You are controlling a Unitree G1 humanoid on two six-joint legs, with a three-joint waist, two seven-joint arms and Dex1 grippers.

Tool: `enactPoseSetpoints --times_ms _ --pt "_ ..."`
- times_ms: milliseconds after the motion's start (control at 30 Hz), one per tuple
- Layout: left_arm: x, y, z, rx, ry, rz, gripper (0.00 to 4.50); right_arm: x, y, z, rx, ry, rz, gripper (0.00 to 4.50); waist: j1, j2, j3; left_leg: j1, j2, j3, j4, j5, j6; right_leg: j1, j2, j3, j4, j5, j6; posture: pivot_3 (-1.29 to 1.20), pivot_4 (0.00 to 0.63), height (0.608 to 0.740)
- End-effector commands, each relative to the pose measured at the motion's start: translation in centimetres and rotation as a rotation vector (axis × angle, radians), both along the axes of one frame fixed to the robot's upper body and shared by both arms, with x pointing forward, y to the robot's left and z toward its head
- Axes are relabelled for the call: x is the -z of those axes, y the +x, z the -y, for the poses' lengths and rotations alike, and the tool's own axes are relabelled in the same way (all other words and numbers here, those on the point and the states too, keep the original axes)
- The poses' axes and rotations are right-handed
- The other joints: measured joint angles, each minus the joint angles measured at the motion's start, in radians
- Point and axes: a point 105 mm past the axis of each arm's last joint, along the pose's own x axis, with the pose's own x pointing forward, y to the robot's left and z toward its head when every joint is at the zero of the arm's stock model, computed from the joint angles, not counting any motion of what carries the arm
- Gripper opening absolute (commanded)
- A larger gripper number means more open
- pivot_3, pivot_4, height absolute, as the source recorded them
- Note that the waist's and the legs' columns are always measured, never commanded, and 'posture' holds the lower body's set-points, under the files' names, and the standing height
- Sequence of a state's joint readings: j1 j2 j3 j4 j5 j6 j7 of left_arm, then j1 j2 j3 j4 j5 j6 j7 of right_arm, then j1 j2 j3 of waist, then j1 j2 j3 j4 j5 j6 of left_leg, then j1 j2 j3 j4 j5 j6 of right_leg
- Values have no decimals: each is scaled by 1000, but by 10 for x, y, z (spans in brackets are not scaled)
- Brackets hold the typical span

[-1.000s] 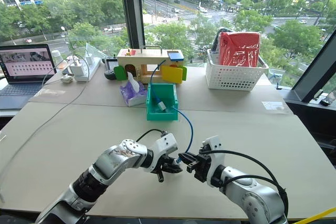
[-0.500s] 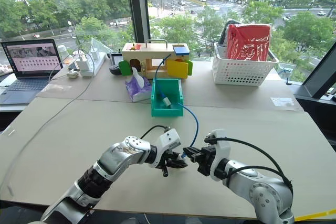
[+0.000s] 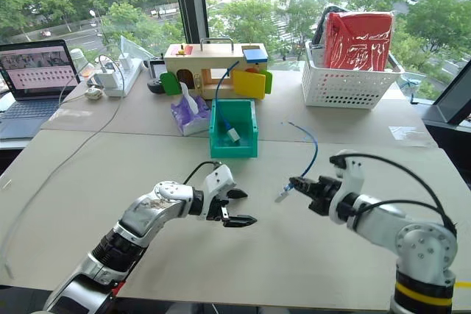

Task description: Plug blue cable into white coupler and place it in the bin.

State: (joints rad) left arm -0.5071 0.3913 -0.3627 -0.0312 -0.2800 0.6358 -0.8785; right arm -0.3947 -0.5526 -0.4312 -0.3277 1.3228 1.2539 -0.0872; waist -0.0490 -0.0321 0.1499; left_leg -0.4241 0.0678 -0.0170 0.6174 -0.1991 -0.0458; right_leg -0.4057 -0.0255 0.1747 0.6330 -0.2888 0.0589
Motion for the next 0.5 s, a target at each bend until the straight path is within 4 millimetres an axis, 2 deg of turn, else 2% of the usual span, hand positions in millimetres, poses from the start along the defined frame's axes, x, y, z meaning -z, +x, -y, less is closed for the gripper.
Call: enactPoseSetpoints --times_ms 33,133,300,367,500 --pt "-22 7 -18 -25 -56 136 4422 -49 9 -8 -80 79 157 0 3 0 2 0 0 -2 0 1 1 0 0 -2 1 0 0 0 150 715" --pt "-43 22 -40 -154 -133 210 4422 -72 29 -31 -175 49 203 0 -4 2 9 -1 0 -3 1 1 1 0 0 -3 1 0 0 0 150 715" --pt "-57 31 -62 -294 -184 241 4422 -85 73 -69 -268 -38 264 0 2 3 13 -5 0 -5 10 0 2 -1 0 -5 8 0 1 0 150 715" --pt "-55 28 -66 -312 -169 240 4422 -82 89 -79 -286 -88 282 0 2 4 14 -6 0 -5 11 0 1 -2 0 -6 9 0 0 0 150 715" --pt "-45 18 -75 -365 -120 240 4422 -64 125 -91 -280 -189 312 0 4 5 15 -8 0 -6 11 0 1 -5 0 -8 12 0 0 0 150 715"
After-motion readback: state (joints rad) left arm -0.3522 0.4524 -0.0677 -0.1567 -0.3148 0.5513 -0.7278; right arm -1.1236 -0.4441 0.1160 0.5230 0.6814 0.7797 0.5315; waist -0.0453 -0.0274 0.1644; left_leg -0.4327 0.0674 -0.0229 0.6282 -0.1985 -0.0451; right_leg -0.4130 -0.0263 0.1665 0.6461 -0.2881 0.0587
